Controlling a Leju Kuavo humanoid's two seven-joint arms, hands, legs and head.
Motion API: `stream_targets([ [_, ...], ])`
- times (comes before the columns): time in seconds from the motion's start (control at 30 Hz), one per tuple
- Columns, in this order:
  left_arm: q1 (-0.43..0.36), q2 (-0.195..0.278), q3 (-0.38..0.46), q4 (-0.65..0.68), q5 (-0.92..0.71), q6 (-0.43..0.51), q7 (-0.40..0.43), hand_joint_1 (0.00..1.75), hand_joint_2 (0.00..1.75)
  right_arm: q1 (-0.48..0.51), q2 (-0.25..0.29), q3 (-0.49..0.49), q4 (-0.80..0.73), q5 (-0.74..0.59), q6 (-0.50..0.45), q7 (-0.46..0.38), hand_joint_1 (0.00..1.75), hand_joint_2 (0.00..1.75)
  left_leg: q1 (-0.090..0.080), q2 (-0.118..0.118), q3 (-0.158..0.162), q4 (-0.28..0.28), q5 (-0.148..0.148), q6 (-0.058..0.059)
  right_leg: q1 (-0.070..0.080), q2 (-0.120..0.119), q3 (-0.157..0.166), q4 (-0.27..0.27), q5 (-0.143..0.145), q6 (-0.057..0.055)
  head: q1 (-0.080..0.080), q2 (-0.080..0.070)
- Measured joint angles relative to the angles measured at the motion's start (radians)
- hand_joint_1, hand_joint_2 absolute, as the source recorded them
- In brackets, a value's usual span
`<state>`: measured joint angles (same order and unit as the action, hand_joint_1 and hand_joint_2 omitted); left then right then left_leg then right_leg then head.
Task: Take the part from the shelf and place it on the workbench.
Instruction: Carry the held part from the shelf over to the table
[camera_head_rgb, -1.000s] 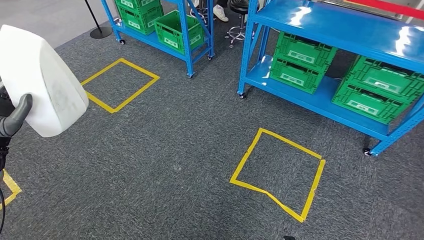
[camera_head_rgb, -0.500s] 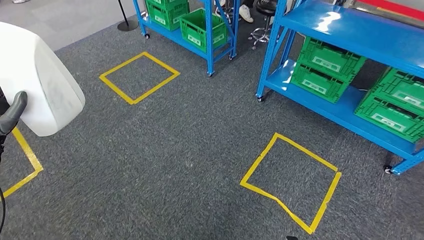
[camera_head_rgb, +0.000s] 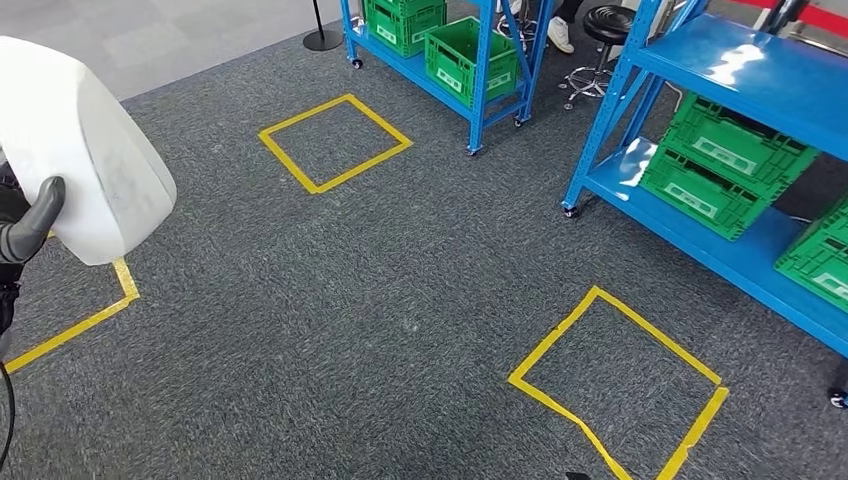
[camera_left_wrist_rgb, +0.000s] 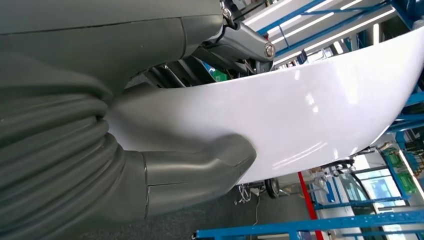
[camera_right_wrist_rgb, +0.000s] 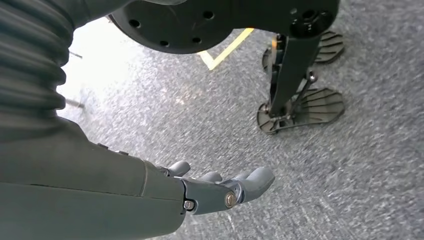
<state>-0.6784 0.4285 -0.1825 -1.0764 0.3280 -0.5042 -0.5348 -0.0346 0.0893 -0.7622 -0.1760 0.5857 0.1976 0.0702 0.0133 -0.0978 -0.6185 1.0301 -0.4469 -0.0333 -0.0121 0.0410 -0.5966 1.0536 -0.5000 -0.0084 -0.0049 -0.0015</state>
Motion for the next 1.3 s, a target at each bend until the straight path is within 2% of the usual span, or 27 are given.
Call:
stream_targets([
  [0.03,-0.001,0.0,0.0,0.003,-0.002,0.0,-0.001,1.75,1.75,-0.001,0.0,0.0,0.0,0.0,0.0,-0.001,0.0,1.75,0.002,-0.006,-0.002,-0.003,0.003,-0.007,0.0,-0.009,0.002,-0.003,0.003,-0.007,0.0,0.0],
  [0.07,-0.002,0.001,0.0,0.006,-0.003,0.0,-0.001,1.75,1.75,-0.002,0.0,0.0,0.0,0.0,0.0,-0.001,0.0,1.75,0.003,-0.001,-0.005,-0.001,0.001,-0.013,0.0,-0.017,0.005,-0.007,0.006,-0.014,0.0,0.0],
  [0.1,-0.005,0.001,0.0,0.01,-0.004,0.0,-0.002,1.75,1.75,-0.003,0.0,0.0,0.0,0.0,0.0,-0.002,0.0,1.75,0.003,0.015,-0.014,0.016,-0.009,-0.017,-0.001,-0.025,0.008,-0.011,0.01,-0.022,-0.002,0.0],
  [0.13,-0.009,0.001,-0.001,0.013,-0.005,0.0,-0.003,1.75,1.75,-0.003,0.001,0.0,0.0,0.0,0.0,-0.002,0.0,1.75,0.002,0.037,-0.033,0.055,-0.032,-0.021,-0.002,-0.034,0.01,-0.015,0.012,-0.028,-0.003,0.0],
  [0.2,-0.015,-0.002,-0.001,0.02,-0.006,-0.001,-0.006,1.75,1.75,-0.001,0.001,0.0,0.0,0.001,0.0,-0.001,0.0,1.75,0.002,0.077,-0.09,0.18,-0.093,-0.026,0.001,-0.052,0.01,-0.016,0.012,-0.034,-0.005,0.0],
  [0.23,-0.015,-0.003,-0.002,0.024,-0.006,-0.002,-0.007,1.75,1.75,0.0,0.001,-0.001,0.0,0.001,0.0,0.001,0.0,1.75,0.003,0.084,-0.118,0.238,-0.114,-0.029,0.002,-0.061,0.01,-0.016,0.011,-0.035,-0.005,0.0],
  [0.27,-0.014,-0.004,-0.002,0.029,-0.007,-0.004,-0.008,1.75,1.75,0.001,0.001,-0.001,0.0,0.001,0.0,0.003,0.0,1.75,0.004,0.087,-0.131,0.267,-0.117,-0.03,0.002,-0.071,0.01,-0.016,0.011,-0.036,-0.005,0.0],
  [0.3,-0.015,-0.005,-0.003,0.034,-0.007,-0.006,-0.01,1.75,1.75,0.0,0.001,-0.001,0.0,0.001,0.0,0.005,0.0,1.75,0.004,0.089,-0.126,0.259,-0.103,-0.031,0.003,-0.08,0.011,-0.016,0.01,-0.035,-0.005,0.0],
  [0.33,-0.018,-0.005,-0.004,0.038,-0.008,-0.008,-0.012,1.75,1.75,0.0,0.001,-0.001,0.0,0.001,0.0,0.006,0.0,1.75,0.004,0.095,-0.101,0.213,-0.074,-0.03,0.003,-0.089,0.012,-0.016,0.009,-0.034,-0.005,0.0],
  [0.4,-0.027,-0.006,-0.006,0.043,-0.008,-0.009,-0.014,1.75,1.75,-0.001,0.001,-0.001,0.0,0.001,0.0,0.006,0.0,1.75,0.001,0.131,-0.026,0.075,-0.021,-0.026,0.006,-0.107,0.016,-0.014,0.004,-0.027,-0.006,0.0],
  [0.47,-0.035,-0.008,-0.009,0.046,-0.01,-0.008,-0.015,1.75,1.75,-0.002,0.001,-0.001,0.0,0.002,0.001,0.005,0.0,1.75,-0.005,0.15,0.012,0.002,-0.005,-0.012,0.011,-0.122,0.019,-0.014,0.0,-0.017,-0.004,0.0],
  [0.53,-0.036,-0.009,-0.01,0.048,-0.014,-0.005,-0.015,1.75,1.75,-0.002,0.001,-0.001,0.0,0.004,0.002,0.004,0.0,1.75,-0.008,0.131,0.009,-0.003,-0.003,0.003,0.014,-0.138,0.021,-0.016,-0.002,-0.007,-0.002,0.0],
  [0.57,-0.035,-0.01,-0.01,0.047,-0.015,-0.004,-0.015,1.75,1.75,-0.003,0.001,-0.001,0.0,0.005,0.003,0.004,0.0,1.75,-0.007,0.122,0.008,-0.005,-0.001,0.009,0.012,-0.135,0.021,-0.013,-0.005,-0.001,-0.002,0.0],
  [0.6,-0.036,-0.01,-0.011,0.047,-0.016,-0.003,-0.015,1.75,1.75,-0.003,0.001,-0.001,0.0,0.006,0.004,0.004,0.0,1.75,-0.005,0.114,0.009,-0.008,0.002,0.015,0.01,-0.122,0.016,0.001,-0.017,0.004,-0.002,0.0],
  [0.67,-0.036,-0.014,-0.011,0.046,-0.017,-0.002,-0.015,1.75,1.75,-0.003,0.001,-0.001,0.0,0.006,0.006,0.004,0.0,1.75,-0.002,0.098,0.009,-0.012,0.006,0.025,0.006,-0.076,-0.026,0.092,-0.068,0.011,-0.001,0.0],
  [0.73,-0.034,-0.022,-0.013,0.047,-0.021,-0.005,-0.014,1.75,1.75,-0.001,0.002,-0.003,0.0,0.004,0.007,0.004,0.0,1.75,-0.003,0.079,0.007,-0.011,0.007,0.03,0.007,-0.051,-0.089,0.22,-0.12,0.013,0.0,0.0],
  [0.77,-0.031,-0.026,-0.014,0.047,-0.023,-0.007,-0.013,1.75,1.75,0.0,0.002,-0.005,0.0,0.002,0.007,0.004,0.0,1.75,-0.004,0.068,0.007,-0.01,0.006,0.03,0.007,-0.047,-0.11,0.256,-0.125,0.012,0.0,0.0],
  [0.8,-0.029,-0.028,-0.016,0.047,-0.025,-0.009,-0.013,1.75,1.75,0.001,0.001,-0.007,0.0,0.001,0.007,0.004,0.0,1.75,-0.004,0.057,0.006,-0.009,0.006,0.03,0.007,-0.045,-0.114,0.256,-0.111,0.011,0.001,0.0],
  [0.83,-0.027,-0.029,-0.017,0.046,-0.027,-0.01,-0.013,1.75,1.75,0.001,0.001,-0.008,0.0,0.001,0.007,0.002,0.0,1.75,-0.003,0.047,0.006,-0.007,0.006,0.029,0.006,-0.041,-0.1,0.219,-0.082,0.009,0.001,0.0],
  [0.87,-0.025,-0.029,-0.017,0.043,-0.027,-0.01,-0.013,1.75,1.75,0.001,0.0,-0.009,0.0,0.002,0.007,0.0,0.0,1.75,-0.002,0.036,0.006,-0.004,0.005,0.028,0.005,-0.029,-0.071,0.154,-0.045,0.006,0.001,0.0],
  [0.93,-0.021,-0.027,-0.018,0.035,-0.026,-0.009,-0.015,1.75,1.75,0.001,-0.002,-0.009,0.0,0.006,0.007,-0.003,0.0,1.75,-0.003,0.017,0.002,0.001,0.003,0.019,0.003,0.002,-0.016,0.036,-0.001,0.001,0.001,0.0],
  [1.0,-0.01,-0.016,-0.017,0.02,-0.024,-0.009,-0.018,1.75,1.75,0.001,-0.003,-0.009,0.0,0.01,0.008,-0.005,0.0,1.75,-0.003,0.001,-0.002,0.001,0.004,0.004,0.006,0.011,0.001,-0.001,0.003,-0.006,0.0,0.0],
  [1.07,0.007,0.002,-0.016,0.002,-0.023,-0.008,-0.02,1.75,1.75,0.001,-0.003,-0.009,0.0,0.012,0.009,-0.004,0.0,1.75,0.001,-0.008,-0.004,-0.003,0.008,-0.01,0.007,-0.007,0.005,-0.007,0.008,-0.02,0.0,0.0],
  [1.13,0.018,0.017,-0.016,-0.012,-0.021,-0.007,-0.02,1.75,1.75,0.001,-0.003,-0.009,0.0,0.014,0.009,-0.001,0.0,1.75,0.0,0.023,-0.025,0.033,-0.016,-0.019,0.005,-0.026,0.013,-0.019,0.015,-0.034,-0.002,0.0],
  [1.2,0.024,0.024,-0.015,-0.023,-0.018,-0.005,-0.015,1.75,1.75,0.002,-0.004,-0.009,0.0,0.015,0.009,0.005,0.0,1.75,-0.001,0.069,-0.075,0.14,-0.074,-0.025,0.007,-0.047,0.016,-0.024,0.016,-0.042,-0.005,0.0],
  [1.27,0.037,0.024,-0.015,-0.03,-0.017,-0.002,-0.007,1.75,1.75,0.003,-0.004,-0.009,0.0,0.016,0.008,0.01,0.0,1.75,0.001,0.084,-0.124,0.245,-0.113,-0.03,0.009,-0.068,0.016,-0.024,0.014,-0.045,-0.005,0.0],
  [1.3,0.043,0.024,-0.015,-0.034,-0.016,-0.001,-0.003,1.75,1.75,0.002,-0.005,-0.009,0.0,0.016,0.008,0.01,0.0,1.75,0.001,0.087,-0.129,0.256,-0.108,-0.03,0.01,-0.079,0.016,-0.023,0.013,-0.045,-0.005,0.0],
])
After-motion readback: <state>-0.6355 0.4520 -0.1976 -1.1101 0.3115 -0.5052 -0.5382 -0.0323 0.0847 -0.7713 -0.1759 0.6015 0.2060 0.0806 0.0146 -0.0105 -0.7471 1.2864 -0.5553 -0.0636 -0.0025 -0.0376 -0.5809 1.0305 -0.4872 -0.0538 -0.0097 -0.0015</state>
